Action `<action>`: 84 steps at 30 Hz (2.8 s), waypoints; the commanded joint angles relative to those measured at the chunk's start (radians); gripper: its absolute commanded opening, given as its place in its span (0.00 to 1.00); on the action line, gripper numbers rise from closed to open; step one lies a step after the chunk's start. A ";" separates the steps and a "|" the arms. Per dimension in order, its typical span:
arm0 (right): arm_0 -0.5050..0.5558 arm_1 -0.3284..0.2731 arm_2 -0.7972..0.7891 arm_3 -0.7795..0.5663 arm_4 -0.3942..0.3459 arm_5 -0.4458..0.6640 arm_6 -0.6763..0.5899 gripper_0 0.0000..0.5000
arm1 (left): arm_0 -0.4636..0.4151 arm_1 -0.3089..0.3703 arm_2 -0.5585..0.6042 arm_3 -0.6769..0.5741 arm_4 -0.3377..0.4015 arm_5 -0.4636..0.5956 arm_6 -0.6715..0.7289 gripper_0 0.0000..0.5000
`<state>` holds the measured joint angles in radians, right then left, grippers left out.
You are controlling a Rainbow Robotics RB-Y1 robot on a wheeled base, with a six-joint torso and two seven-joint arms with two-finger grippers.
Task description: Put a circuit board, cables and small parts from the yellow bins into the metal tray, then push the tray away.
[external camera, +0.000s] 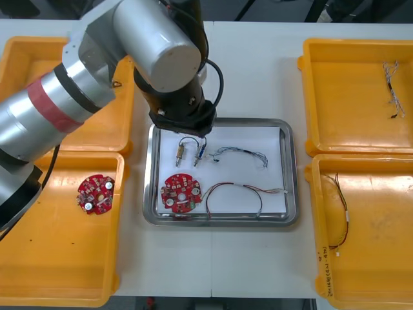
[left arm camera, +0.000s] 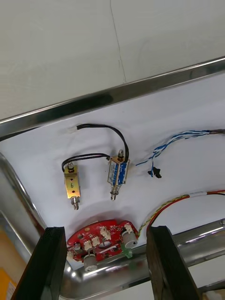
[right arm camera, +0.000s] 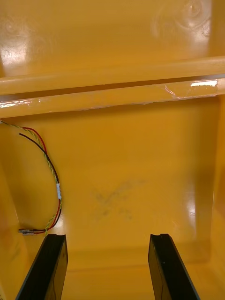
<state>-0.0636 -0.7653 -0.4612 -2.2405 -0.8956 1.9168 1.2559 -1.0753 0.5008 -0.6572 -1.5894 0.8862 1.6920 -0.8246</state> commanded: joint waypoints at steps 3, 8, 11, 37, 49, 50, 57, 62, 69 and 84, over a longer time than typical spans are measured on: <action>0.015 0.007 0.001 -0.025 -0.005 0.003 -0.027 1.00 | -0.022 0.081 0.117 -0.072 0.039 0.092 0.058 1.00; 0.015 0.007 0.001 -0.025 -0.005 0.003 -0.027 1.00 | -0.022 0.123 0.177 -0.096 0.062 0.152 0.055 1.00; 0.015 0.007 0.001 -0.025 -0.005 0.003 -0.027 1.00 | -0.022 0.151 0.209 -0.107 0.074 0.184 0.053 1.00; 0.015 0.007 0.001 -0.025 -0.005 0.003 -0.027 1.00 | 0.250 0.403 0.479 -0.317 0.137 0.228 0.039 1.00; 0.010 -0.045 0.009 -0.033 -0.020 0.003 -0.038 1.00 | 0.429 0.469 0.623 -0.420 0.168 0.228 0.009 1.00; 0.013 -0.045 0.009 -0.033 -0.023 0.003 -0.038 1.00 | 0.446 0.476 0.639 -0.426 0.174 0.228 0.005 1.00; -0.004 -0.057 0.016 -0.033 -0.045 0.003 -0.024 1.00 | 0.549 0.505 0.720 -0.475 0.181 0.228 -0.022 1.00; -0.053 -0.100 0.058 -0.033 -0.128 0.003 -0.018 1.00 | 0.624 0.535 0.775 -0.506 0.192 0.228 -0.062 1.00; -0.140 -0.132 0.125 -0.041 -0.203 0.003 -0.016 1.00 | 0.730 0.541 0.861 -0.520 0.211 0.228 -0.142 1.00; -0.441 -0.146 0.510 -0.137 -0.244 0.003 0.014 1.00 | 0.897 0.562 0.958 -0.590 0.227 0.161 -0.202 1.00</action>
<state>-0.4085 -0.8746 -0.0516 -2.3345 -1.1261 1.9169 1.2561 -0.2225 1.0153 0.2559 -2.1371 1.1035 1.8792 -0.9329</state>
